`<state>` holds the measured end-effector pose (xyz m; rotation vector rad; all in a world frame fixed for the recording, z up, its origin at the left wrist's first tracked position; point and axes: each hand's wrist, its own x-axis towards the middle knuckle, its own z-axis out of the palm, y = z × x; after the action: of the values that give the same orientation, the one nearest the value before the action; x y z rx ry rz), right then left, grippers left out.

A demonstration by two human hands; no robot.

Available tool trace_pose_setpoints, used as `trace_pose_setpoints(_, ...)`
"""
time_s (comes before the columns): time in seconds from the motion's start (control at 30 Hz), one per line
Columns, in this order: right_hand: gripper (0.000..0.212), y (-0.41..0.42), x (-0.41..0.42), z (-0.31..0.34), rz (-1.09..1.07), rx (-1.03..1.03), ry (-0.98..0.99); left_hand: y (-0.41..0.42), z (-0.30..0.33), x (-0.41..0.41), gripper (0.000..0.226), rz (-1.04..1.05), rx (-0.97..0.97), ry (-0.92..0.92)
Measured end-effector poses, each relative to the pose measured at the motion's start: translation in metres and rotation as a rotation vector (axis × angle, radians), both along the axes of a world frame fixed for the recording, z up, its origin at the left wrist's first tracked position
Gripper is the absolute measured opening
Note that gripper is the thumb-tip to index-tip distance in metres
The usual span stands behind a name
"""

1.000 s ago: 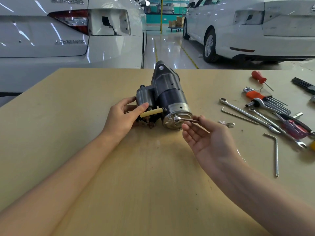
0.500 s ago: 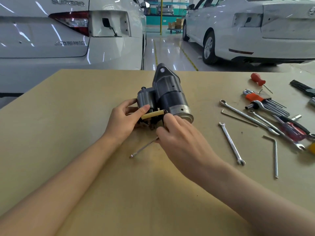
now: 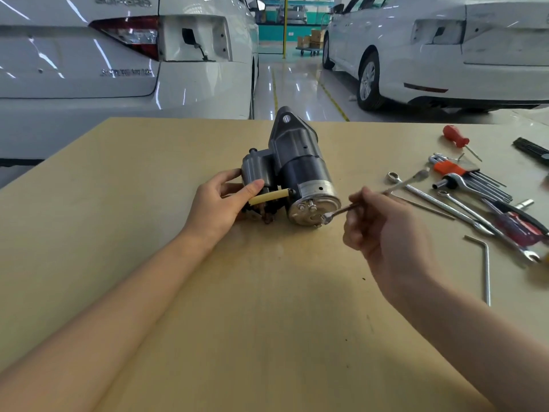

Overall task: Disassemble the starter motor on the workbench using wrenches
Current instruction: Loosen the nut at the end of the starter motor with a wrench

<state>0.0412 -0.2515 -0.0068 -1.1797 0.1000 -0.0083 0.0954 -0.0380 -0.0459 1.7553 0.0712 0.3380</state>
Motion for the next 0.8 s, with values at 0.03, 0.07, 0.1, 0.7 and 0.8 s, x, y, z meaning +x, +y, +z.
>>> trace_pose_setpoints(0.03, 0.028, 0.0016, 0.0011, -0.0021, 0.01, 0.106, 0.1, -0.0001, -0.0003, 0.0004, 0.051, 0.002, -0.004, -0.001)
trace_pose_setpoints(0.07, 0.029, 0.0037, 0.0012, -0.0042, 0.023, 0.188, 0.177, 0.0, -0.0008, 0.0008, 0.051, 0.001, -0.009, 0.0)
trace_pose_setpoints(0.1, 0.029, 0.0054, 0.0012, -0.0064, 0.036, 0.244, 0.228, -0.0003, -0.0013, 0.0009, 0.051, 0.0, -0.013, 0.001)
trace_pose_setpoints(0.7, 0.02, 0.0108, -0.0057, -0.0032, 0.077, 0.43, 0.202, -0.0021, 0.0029, -0.0039, 0.076, -0.033, -0.044, 0.032)
trace_pose_setpoints(0.8, 0.02, 0.0111, -0.0061, -0.0036, 0.08, 0.448, 0.197, -0.0017, 0.0031, -0.0045, 0.077, -0.03, -0.038, 0.033)
